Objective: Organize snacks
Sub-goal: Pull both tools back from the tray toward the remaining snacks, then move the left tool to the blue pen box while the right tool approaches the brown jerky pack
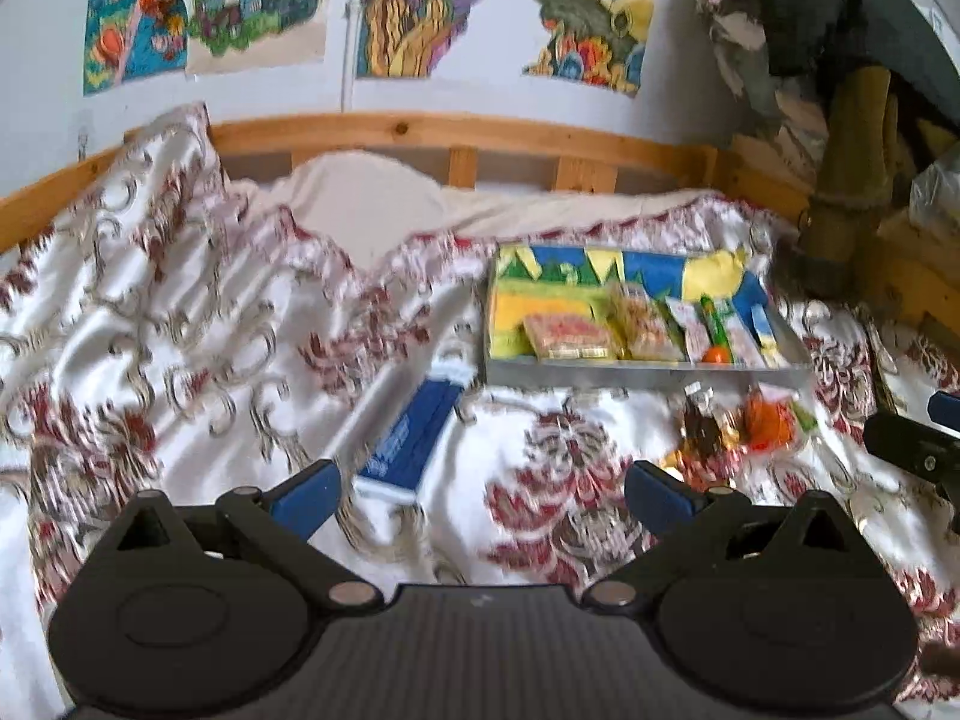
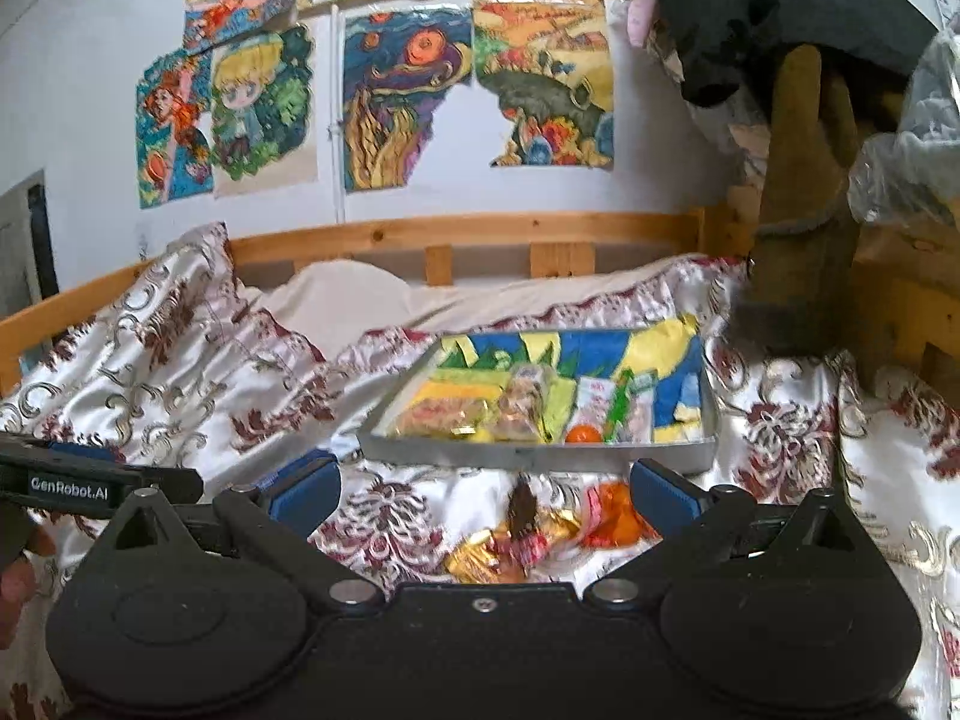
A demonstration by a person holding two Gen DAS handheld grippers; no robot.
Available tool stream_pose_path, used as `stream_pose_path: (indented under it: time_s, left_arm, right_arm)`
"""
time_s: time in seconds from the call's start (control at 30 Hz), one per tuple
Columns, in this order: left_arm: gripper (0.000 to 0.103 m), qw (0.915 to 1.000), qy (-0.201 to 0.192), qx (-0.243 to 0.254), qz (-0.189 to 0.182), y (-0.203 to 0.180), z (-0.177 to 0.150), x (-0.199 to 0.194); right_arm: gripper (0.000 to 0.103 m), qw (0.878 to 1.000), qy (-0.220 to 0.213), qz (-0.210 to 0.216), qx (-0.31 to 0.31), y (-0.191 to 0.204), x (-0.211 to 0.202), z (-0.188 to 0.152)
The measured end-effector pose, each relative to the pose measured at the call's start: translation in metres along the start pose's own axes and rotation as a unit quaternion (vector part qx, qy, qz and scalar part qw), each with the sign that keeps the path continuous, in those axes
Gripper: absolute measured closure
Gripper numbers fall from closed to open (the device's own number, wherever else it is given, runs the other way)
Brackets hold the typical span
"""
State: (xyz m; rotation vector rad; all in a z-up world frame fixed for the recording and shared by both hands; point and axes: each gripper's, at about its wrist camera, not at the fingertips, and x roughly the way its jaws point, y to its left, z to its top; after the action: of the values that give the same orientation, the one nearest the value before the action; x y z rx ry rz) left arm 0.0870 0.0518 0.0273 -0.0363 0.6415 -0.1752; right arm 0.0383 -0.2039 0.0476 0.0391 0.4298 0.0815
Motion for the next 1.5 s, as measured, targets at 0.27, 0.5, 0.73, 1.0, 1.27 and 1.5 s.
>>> stream_pose_path:
  time_s: [0.27,0.5,0.73,1.0,1.27,1.5]
  left_arm:
    - [0.000,0.9981,0.053,0.031,0.010,-0.007,-0.017,0.017]
    - [0.000,0.9951,0.090,0.038,0.012,-0.004,-0.025,0.032]
    - [0.000,0.9938,0.096,0.054,0.003,-0.008,-0.027,0.035]
    - [0.000,0.9942,0.092,0.056,0.004,-0.002,-0.026,0.043]
    - [0.000,0.9930,0.103,0.055,-0.015,0.004,-0.025,0.056]
    - [0.000,0.9925,0.089,0.074,-0.040,0.007,-0.015,0.071]
  right_arm:
    - [0.001,0.999,0.039,-0.017,0.008,-0.006,0.005,-0.013]
    - [0.001,0.997,0.065,-0.024,0.024,-0.010,0.015,-0.020]
    - [0.001,0.996,0.079,-0.021,0.037,-0.012,0.025,-0.021]
    - [0.001,0.995,0.092,-0.017,0.043,-0.013,0.040,-0.022]
    - [0.001,0.995,0.095,-0.016,0.038,-0.014,0.056,-0.024]
    - [0.001,0.994,0.106,0.012,0.032,-0.017,0.084,-0.027]
